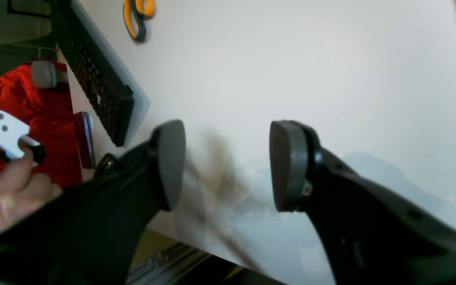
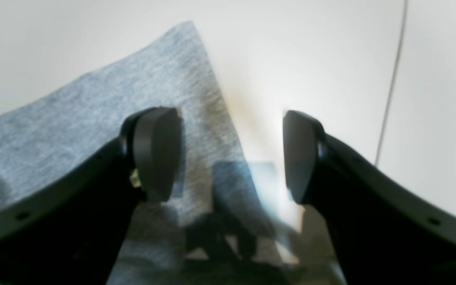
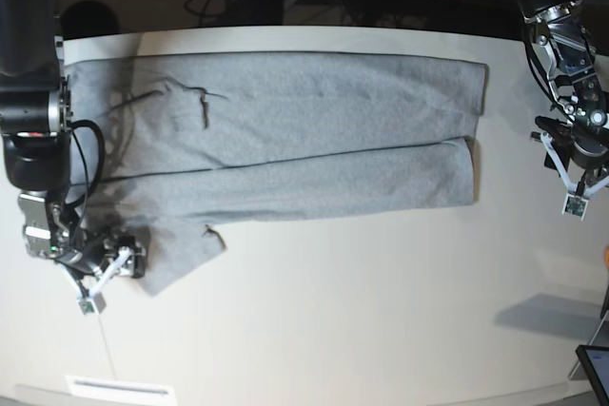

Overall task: Fold the T-shirt properly
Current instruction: 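Move the right gripper to the protruding sleeve flap and grasp it, then drag the sleeve flap with the right gripper toward the collar edge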

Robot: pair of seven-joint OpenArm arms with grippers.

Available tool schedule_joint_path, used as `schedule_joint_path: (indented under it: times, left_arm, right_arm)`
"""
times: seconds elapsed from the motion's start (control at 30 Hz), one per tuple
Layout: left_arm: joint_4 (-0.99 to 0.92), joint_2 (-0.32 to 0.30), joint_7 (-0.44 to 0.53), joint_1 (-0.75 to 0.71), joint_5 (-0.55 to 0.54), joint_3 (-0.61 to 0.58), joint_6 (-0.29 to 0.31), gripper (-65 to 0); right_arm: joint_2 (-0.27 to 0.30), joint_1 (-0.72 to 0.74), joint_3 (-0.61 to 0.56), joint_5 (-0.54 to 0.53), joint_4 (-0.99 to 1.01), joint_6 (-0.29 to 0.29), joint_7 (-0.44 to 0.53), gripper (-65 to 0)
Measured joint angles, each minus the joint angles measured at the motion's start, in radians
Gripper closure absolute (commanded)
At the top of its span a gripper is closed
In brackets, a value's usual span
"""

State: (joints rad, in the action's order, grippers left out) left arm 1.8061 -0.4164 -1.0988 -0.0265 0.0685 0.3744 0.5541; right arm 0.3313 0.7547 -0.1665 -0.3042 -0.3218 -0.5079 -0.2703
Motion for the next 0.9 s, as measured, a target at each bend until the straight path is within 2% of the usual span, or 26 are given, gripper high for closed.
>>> schedule_joint_path:
  times: [0.13,0.5,0.7,0.9]
  left_arm:
    - [0.000,0.000,0.000,-0.002,-0.001,0.000,0.000,-33.4]
    - [0.000,0.000,0.000,-0.001,-0.001,-0.002,0.000,-33.4]
    - [0.000,0.000,0.000,0.003,-0.005,-0.004,0.000,-33.4]
    - [0.000,0.000,0.000,0.004,-0.005,-0.004,0.000,-33.4]
  right_arm:
    - [-0.008,0.002,-0.043,0.003,0.000,0.000,0.011,-39.5]
    - [-0.008,0.002,-0.044,-0.004,-0.006,0.000,-0.014,-39.0]
    - [-0.008,0.001,-0.044,-0.004,-0.008,-0.039,-0.024,-26.1]
    - [-0.008,0.001,-0.044,-0.004,-0.007,-0.042,-0.027,-24.4]
